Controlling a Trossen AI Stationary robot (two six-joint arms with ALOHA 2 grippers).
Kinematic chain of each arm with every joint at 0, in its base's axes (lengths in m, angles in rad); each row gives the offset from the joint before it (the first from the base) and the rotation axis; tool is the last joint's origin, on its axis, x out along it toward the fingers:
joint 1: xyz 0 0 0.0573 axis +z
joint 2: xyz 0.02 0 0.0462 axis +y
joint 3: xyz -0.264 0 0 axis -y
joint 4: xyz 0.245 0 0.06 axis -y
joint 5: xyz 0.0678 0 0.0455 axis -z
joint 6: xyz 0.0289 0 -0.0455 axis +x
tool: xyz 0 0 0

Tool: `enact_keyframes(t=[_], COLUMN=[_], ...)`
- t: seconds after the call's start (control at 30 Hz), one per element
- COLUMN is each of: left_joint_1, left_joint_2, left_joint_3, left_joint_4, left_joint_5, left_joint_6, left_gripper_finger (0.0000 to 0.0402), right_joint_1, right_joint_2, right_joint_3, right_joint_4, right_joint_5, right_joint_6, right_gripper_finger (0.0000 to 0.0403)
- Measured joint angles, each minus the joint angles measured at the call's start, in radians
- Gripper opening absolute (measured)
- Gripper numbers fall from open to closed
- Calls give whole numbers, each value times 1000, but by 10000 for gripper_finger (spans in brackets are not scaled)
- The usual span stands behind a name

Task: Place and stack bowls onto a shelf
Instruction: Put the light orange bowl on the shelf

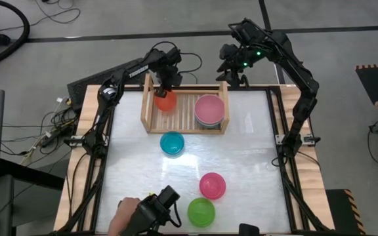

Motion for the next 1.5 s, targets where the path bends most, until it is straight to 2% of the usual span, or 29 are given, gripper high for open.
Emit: enact_keyframes(t=[0.17, 0.3, 0.47, 0.93, 1.3, 1.5], left_joint_1=[4, 19, 34, 37, -60, -81], left_joint_2=[0, 0, 0, 0, 0, 0], left_joint_3=[0, 0, 0, 0, 0, 0], left_joint_4=[15, 35, 33, 68, 107, 213], left_joint_5=[-9, 30, 15, 70, 40, 29], left_joint_6=[2, 1, 0, -18, -53, -50], left_gripper_finger=[0, 0, 0, 0, 0, 0], right_joint_1=[-14, -20, -19, -19, -19, -19], right_joint_2=[0, 0, 0, 0, 0, 0], right_joint_3=[0, 0, 0, -1, -1, -1], right_joint_4=[0, 0, 0, 0, 0, 0], right_joint_5=[-1, -1, -2, -2, -2, -2], right_joint_6=[0, -15, -18, -18, -5, 1], right_gripper_finger=[233, 233, 233, 233, 233, 233])
